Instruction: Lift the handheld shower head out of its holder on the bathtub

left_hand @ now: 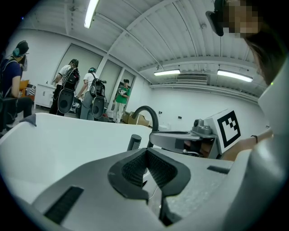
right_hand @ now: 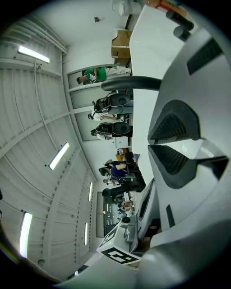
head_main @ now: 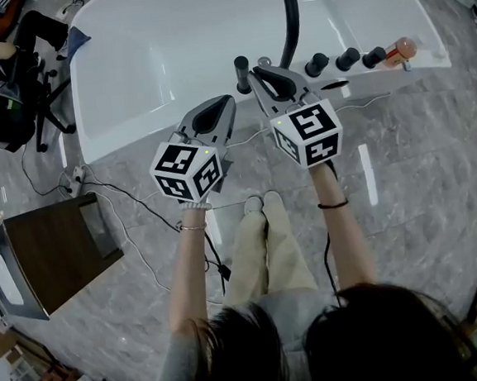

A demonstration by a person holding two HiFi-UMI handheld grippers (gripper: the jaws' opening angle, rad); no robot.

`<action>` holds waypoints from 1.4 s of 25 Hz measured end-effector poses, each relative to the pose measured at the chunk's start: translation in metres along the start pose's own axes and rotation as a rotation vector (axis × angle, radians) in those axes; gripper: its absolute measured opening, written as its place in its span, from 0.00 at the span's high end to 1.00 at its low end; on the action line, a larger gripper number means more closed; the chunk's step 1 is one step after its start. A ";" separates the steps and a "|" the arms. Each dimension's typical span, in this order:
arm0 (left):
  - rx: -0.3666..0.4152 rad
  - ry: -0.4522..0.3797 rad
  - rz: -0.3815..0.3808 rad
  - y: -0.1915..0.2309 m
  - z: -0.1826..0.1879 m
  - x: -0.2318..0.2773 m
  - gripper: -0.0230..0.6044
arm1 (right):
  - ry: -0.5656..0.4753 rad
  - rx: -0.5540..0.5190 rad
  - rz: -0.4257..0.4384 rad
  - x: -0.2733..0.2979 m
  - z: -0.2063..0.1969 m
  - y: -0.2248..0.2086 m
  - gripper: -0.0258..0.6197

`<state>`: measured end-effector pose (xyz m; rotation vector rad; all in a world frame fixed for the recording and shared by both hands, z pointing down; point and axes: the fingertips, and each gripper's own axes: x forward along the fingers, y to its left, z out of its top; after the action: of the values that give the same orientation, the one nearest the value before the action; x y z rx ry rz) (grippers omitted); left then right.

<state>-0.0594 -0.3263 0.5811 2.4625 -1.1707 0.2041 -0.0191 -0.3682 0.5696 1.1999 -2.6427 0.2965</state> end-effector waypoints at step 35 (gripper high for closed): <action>-0.058 0.043 0.066 0.057 -0.039 0.019 0.96 | 0.115 0.033 0.058 0.086 -0.072 -0.015 0.72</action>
<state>-0.0893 -0.3560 0.6393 2.3599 -1.2239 0.2383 -0.0547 -0.4198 0.6638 1.0825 -2.5859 0.4090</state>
